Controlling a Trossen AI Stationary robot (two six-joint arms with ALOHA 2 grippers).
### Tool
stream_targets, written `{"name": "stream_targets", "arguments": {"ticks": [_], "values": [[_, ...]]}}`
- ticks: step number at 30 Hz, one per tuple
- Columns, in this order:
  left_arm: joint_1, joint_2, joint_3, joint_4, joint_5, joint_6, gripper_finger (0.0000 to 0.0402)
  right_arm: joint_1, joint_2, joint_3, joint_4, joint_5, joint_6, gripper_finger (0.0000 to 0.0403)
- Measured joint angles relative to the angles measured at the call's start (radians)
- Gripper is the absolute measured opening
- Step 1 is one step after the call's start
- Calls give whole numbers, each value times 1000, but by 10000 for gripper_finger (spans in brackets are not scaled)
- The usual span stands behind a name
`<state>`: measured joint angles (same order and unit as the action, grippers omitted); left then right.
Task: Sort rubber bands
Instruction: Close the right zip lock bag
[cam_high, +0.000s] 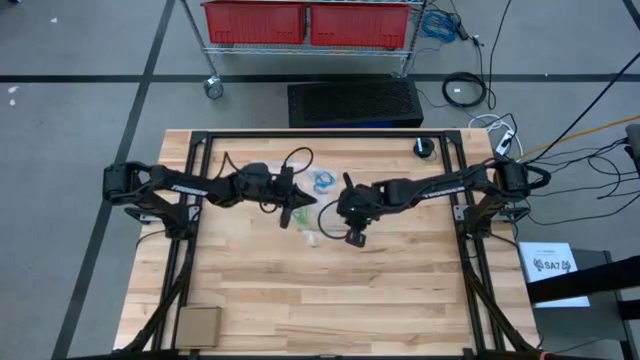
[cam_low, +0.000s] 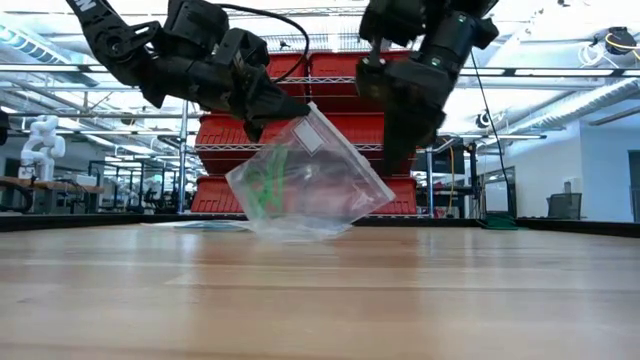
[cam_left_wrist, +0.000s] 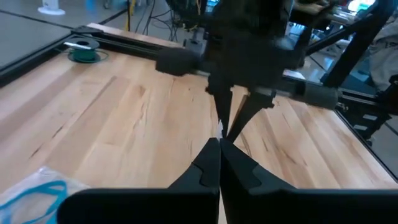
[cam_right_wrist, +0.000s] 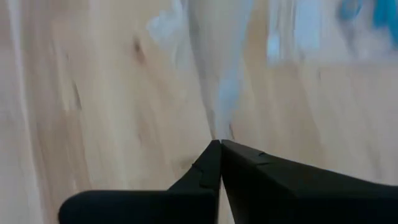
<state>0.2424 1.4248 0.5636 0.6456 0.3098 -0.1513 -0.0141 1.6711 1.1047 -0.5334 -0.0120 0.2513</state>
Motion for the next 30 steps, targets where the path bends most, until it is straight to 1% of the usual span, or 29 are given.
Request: {"name": "stream_targets", "arguments": {"ticks": [6,9,12,15,18,21,23,25,27,30], "values": [[3,-1,0,-1,11,0,0,12,0,0,-69,2,29,1],[6,-1,0,-8,19,0,0,19,0,0,-65,3,34,2],[6,-1,0,-12,28,0,0,24,-9,0,-26,32,47,8],[5,0,0,-46,30,0,0,23,-30,1,9,62,51,34],[5,0,0,-53,30,0,0,18,-42,1,22,89,51,79],[5,0,1,-46,30,1,0,8,-43,-3,75,84,26,125],[5,0,1,-40,30,4,0,4,-39,-13,132,72,1,148],[5,0,1,-43,32,4,0,-6,-37,-20,163,56,-18,159],[5,0,1,-42,38,4,0,-14,-37,-24,178,54,-32,162],[5,0,1,-42,39,4,0,-33,-37,-42,185,56,-43,146]]}}
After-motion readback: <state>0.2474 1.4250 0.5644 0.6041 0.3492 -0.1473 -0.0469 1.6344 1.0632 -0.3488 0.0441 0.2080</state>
